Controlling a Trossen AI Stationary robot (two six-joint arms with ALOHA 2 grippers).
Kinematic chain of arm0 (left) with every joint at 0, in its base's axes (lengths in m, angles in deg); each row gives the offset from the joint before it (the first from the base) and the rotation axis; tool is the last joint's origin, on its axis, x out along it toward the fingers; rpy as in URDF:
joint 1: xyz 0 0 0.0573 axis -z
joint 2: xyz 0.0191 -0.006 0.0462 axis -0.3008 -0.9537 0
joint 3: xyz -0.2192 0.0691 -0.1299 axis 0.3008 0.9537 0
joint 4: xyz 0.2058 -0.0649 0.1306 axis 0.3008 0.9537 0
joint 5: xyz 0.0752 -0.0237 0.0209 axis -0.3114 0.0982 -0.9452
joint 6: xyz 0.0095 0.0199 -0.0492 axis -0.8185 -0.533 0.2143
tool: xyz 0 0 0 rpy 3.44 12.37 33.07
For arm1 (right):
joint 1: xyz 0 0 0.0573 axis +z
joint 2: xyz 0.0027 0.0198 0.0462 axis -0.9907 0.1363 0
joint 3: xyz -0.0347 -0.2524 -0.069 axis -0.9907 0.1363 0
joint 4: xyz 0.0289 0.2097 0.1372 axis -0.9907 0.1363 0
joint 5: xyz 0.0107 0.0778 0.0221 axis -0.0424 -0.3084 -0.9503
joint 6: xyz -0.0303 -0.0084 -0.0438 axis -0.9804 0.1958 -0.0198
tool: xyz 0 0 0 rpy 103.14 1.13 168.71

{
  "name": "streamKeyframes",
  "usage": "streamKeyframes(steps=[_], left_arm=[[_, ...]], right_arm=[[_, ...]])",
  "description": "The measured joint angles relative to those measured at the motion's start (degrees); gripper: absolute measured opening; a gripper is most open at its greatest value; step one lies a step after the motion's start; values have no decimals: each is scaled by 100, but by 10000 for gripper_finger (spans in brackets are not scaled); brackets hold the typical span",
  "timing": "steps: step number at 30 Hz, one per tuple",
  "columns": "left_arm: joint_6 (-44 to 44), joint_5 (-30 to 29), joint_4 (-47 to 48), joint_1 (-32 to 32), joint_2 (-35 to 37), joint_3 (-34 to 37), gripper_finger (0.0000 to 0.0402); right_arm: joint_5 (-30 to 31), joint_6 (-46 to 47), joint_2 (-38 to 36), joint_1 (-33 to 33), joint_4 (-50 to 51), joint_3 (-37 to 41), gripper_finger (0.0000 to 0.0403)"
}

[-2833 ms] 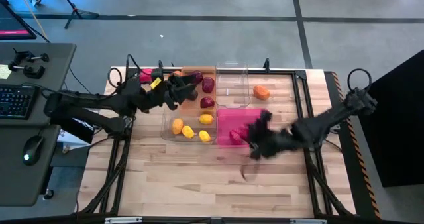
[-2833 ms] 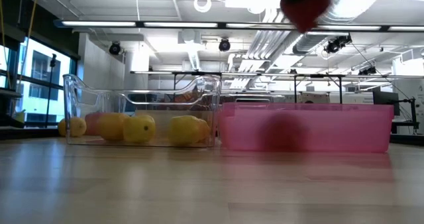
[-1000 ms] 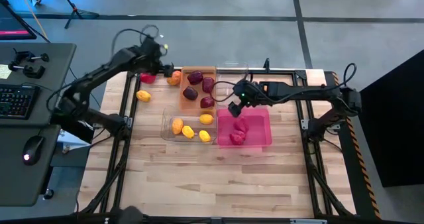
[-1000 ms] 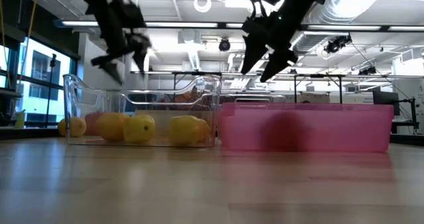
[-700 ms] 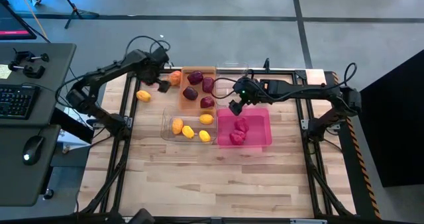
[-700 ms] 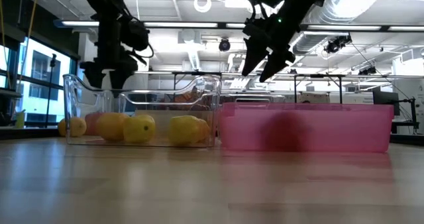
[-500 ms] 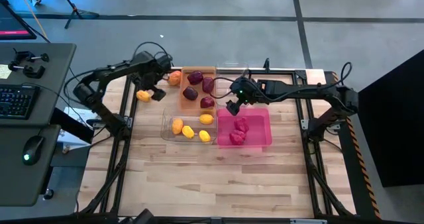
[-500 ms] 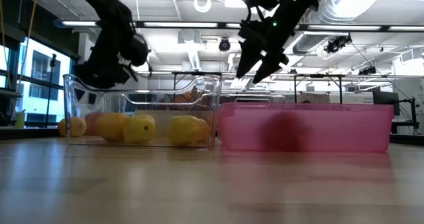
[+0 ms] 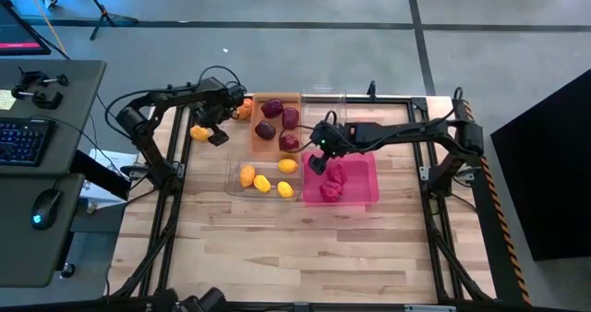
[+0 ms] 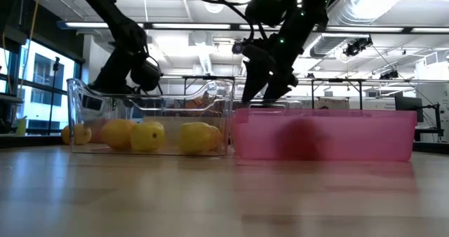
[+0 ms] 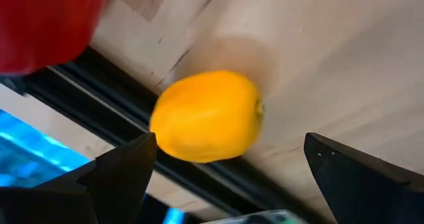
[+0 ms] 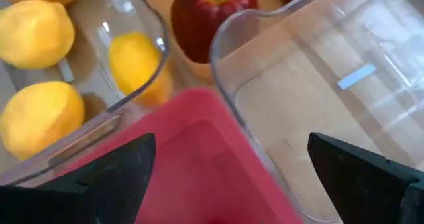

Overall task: Sort produce into baskets
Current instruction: Put the yellow lemon into the bottom transparent bin

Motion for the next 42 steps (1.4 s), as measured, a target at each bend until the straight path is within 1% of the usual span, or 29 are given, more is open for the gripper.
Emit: streamKeyframes(steps=[4,10,14,18,22,24,26,30,32,34,36,39,42], left_arm=[[-679,-251,-132,49,-5,215,370],[-1190,-534,-383,196,-5,546,370],[-1250,-766,-616,298,-7,753,369],[-1337,-780,-818,313,-7,886,369],[-1176,-735,-934,326,-7,900,365],[-1161,-664,-932,326,-7,902,351],[-1159,-658,-916,326,-6,902,324],[-1161,-737,-755,326,121,901,241],[-1137,-728,-612,326,317,847,211],[-968,-715,-501,326,666,754,206],[-674,-583,-348,327,1187,640,206],[-58,49,-208,388,2138,466,206],[934,1103,-344,594,3206,416,214]], right_arm=[[18,24,49,52,-226,0,385],[51,203,49,63,-652,0,385],[45,284,49,65,-813,0,385],[43,308,47,65,-878,0,385],[19,330,47,65,-867,0,385],[15,329,47,65,-859,0,385],[15,328,47,65,-860,0,385],[-167,29,-17,64,-756,2,385],[-170,-152,-173,65,-667,4,385],[-66,-293,-382,55,-553,4,385],[151,-414,-587,19,-370,4,385],[510,-467,-911,-67,-173,4,385],[597,-468,-1123,-157,-67,4,385]])
